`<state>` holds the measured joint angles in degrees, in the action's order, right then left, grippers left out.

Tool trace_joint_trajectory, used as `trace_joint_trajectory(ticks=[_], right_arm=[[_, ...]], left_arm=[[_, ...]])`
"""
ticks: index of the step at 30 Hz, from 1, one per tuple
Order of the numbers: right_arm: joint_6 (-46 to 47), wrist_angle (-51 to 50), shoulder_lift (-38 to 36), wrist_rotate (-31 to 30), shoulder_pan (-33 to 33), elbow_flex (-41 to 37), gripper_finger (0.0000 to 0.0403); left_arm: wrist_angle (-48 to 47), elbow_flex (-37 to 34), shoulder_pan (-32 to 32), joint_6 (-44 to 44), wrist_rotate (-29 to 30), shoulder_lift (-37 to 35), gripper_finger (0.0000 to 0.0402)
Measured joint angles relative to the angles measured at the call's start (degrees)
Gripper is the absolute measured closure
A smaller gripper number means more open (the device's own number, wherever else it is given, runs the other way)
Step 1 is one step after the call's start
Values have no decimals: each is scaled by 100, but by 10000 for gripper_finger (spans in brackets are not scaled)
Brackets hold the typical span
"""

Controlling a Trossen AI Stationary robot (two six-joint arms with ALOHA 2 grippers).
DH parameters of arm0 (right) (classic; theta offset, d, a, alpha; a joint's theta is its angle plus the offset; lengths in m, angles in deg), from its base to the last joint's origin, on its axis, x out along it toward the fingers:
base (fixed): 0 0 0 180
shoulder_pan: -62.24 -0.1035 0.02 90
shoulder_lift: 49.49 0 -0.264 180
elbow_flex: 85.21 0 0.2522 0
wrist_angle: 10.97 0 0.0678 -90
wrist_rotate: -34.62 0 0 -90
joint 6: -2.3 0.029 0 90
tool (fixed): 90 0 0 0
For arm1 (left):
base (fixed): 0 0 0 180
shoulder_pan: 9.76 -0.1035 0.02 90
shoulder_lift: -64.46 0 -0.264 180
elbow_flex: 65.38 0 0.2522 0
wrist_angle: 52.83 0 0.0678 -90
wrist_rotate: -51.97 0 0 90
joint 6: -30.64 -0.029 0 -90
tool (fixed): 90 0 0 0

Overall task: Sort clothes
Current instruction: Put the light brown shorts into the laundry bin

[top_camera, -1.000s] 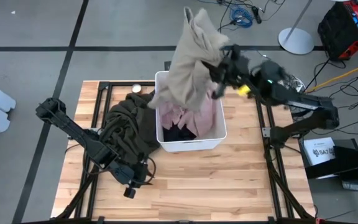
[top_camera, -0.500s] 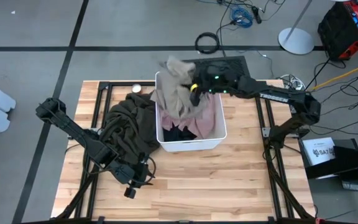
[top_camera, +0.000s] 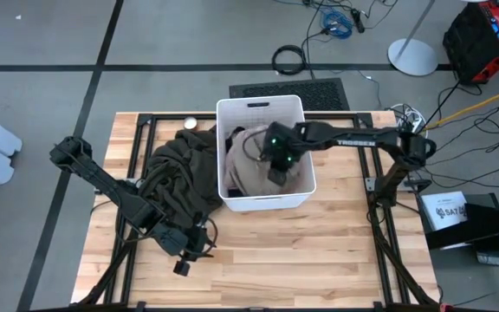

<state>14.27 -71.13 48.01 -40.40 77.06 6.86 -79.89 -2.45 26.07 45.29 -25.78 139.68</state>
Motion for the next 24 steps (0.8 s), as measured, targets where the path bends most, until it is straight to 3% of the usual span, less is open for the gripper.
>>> trace_joint_trajectory(ticks=[5,13,17,24], right_arm=[[93,-414,282,454,-211,-2,375],[91,-199,519,472,-334,-6,372],[381,-135,512,488,-334,-11,338],[441,-571,317,529,-323,338,244]], left_arm=[[89,0,-111,-6,0,0,263],[91,0,-213,-152,-1,0,263],[89,0,-213,-155,-2,0,263],[79,0,-212,-158,-2,0,263]])
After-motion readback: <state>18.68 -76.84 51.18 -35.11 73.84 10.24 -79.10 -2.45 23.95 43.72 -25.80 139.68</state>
